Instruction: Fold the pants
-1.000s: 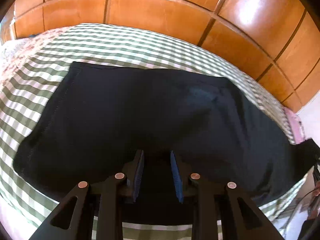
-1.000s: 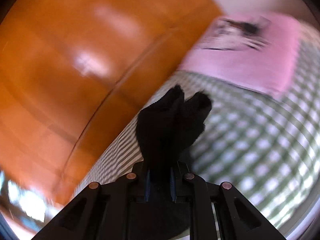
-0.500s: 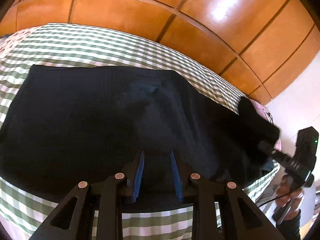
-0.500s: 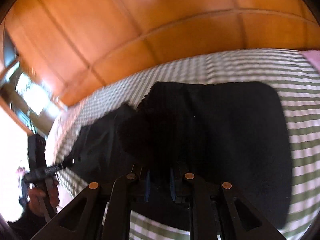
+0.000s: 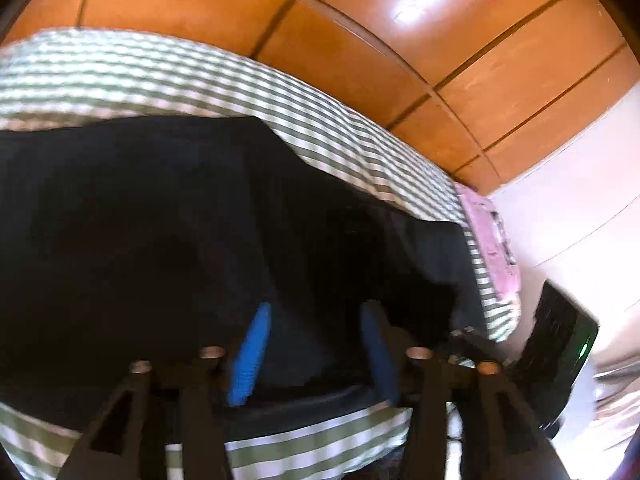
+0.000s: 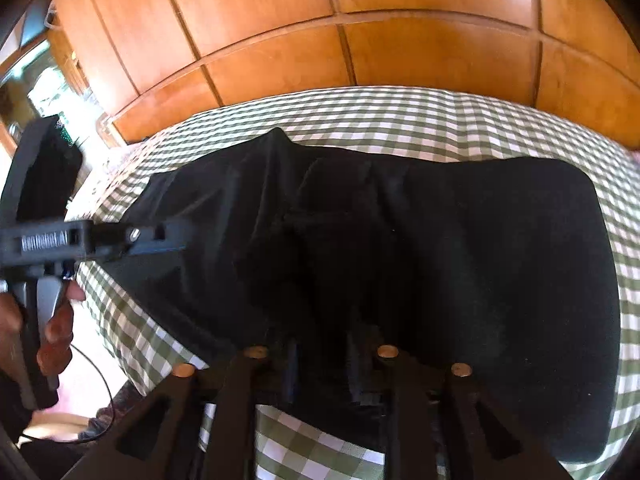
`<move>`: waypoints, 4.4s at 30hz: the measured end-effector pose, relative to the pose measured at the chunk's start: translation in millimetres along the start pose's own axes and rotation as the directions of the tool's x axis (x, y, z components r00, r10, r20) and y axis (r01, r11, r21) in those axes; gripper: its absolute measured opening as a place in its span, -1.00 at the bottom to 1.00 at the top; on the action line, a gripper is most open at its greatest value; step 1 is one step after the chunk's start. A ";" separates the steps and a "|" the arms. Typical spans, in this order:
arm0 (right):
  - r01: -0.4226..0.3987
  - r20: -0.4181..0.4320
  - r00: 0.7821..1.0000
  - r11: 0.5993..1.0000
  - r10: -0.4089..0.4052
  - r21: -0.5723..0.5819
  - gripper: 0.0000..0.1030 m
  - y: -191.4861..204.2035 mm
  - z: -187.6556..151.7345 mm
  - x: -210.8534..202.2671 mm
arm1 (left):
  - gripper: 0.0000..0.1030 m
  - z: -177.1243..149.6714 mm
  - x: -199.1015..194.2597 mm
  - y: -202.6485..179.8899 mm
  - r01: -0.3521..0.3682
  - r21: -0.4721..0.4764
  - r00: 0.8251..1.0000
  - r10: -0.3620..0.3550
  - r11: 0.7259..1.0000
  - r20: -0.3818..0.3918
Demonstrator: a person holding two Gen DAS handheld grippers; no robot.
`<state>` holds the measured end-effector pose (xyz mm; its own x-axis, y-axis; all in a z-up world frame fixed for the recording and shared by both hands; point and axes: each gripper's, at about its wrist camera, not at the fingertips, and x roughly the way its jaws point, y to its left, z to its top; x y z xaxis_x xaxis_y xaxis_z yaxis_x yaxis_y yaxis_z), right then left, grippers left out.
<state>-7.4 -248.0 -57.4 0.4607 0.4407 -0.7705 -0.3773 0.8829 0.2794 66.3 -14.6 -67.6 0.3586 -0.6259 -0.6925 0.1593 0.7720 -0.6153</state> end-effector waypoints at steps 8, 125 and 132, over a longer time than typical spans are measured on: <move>-0.141 0.060 0.989 0.986 0.136 0.084 0.06 -16.9 -24.2 -52.1 | 0.51 14.5 37.9 -1.8 0.175 -0.171 0.977 -0.193 0.970 -0.095; 0.101 -0.133 0.983 0.976 -0.127 -0.191 -0.27 11.6 93.7 75.0 | -0.28 -43.1 13.1 -41.6 -0.114 0.195 0.988 0.090 0.974 0.126; 0.120 -0.145 0.978 0.976 -0.147 -0.181 -0.35 1.9 99.1 104.8 | -0.23 -48.0 48.7 -43.4 -0.148 0.230 0.989 0.147 0.962 0.020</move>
<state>119.8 -184.2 -80.9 0.3896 0.2777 -0.8781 -0.4588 0.8853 0.0765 32.7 -83.8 -92.7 0.3965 -0.5034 -0.7677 0.3116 0.8604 -0.4033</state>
